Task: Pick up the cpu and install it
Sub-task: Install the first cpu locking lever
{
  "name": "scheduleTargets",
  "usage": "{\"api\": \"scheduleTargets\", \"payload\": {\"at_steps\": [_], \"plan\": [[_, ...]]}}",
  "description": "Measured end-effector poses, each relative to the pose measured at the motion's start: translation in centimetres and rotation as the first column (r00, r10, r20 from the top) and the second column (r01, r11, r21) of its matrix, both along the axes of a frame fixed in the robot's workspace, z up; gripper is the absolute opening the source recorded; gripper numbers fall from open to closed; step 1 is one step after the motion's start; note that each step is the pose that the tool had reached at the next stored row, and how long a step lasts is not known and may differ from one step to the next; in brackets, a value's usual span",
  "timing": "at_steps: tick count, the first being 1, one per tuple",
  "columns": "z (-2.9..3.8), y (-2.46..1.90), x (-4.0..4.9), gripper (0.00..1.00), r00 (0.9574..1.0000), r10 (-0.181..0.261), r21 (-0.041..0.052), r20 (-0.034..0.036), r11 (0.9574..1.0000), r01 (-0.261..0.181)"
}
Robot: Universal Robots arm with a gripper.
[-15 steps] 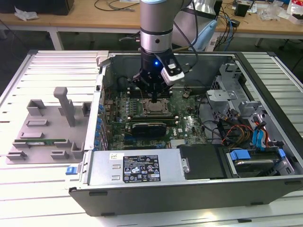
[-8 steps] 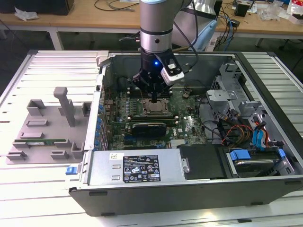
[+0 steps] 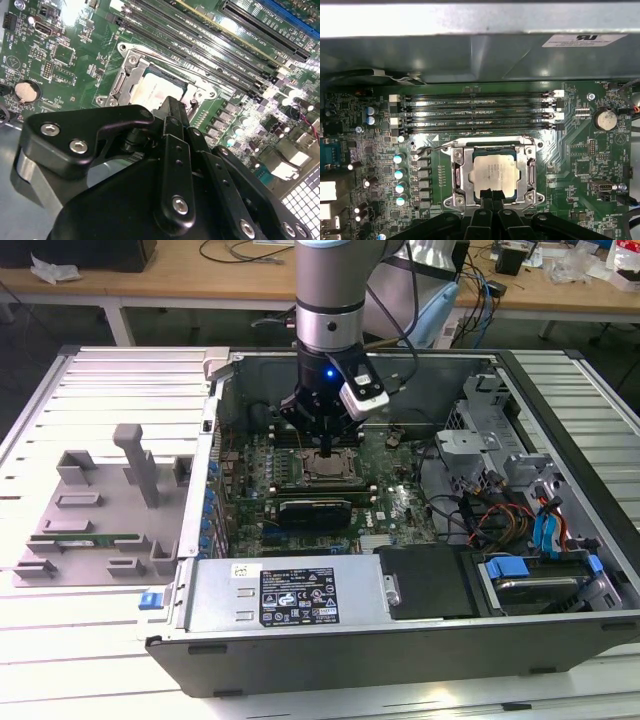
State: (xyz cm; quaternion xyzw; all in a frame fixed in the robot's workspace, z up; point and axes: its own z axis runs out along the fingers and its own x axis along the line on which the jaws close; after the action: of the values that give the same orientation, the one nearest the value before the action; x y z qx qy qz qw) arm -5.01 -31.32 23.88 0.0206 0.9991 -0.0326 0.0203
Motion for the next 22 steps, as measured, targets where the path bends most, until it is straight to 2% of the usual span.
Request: {"api": "scheduleTargets", "payload": {"at_steps": [2,6,13,20,22], "plan": [[0.44,0.0,0.0,0.11,1.0,0.0,0.0,0.0,1.0,0.0],[1.89,0.0,0.0,0.11,1.0,0.0,0.0,0.0,1.0,0.0],[1.99,0.01,-0.12,0.11,1.0,0.0,0.0,-0.0002,1.0,0.0],[1.98,0.02,-1.45,0.11,1.0,0.0,0.0001,0.0001,1.0,0.0],[1.98,0.02,-2.08,0.11,1.0,0.0,0.0001,0.0,1.0,0.0]]}}
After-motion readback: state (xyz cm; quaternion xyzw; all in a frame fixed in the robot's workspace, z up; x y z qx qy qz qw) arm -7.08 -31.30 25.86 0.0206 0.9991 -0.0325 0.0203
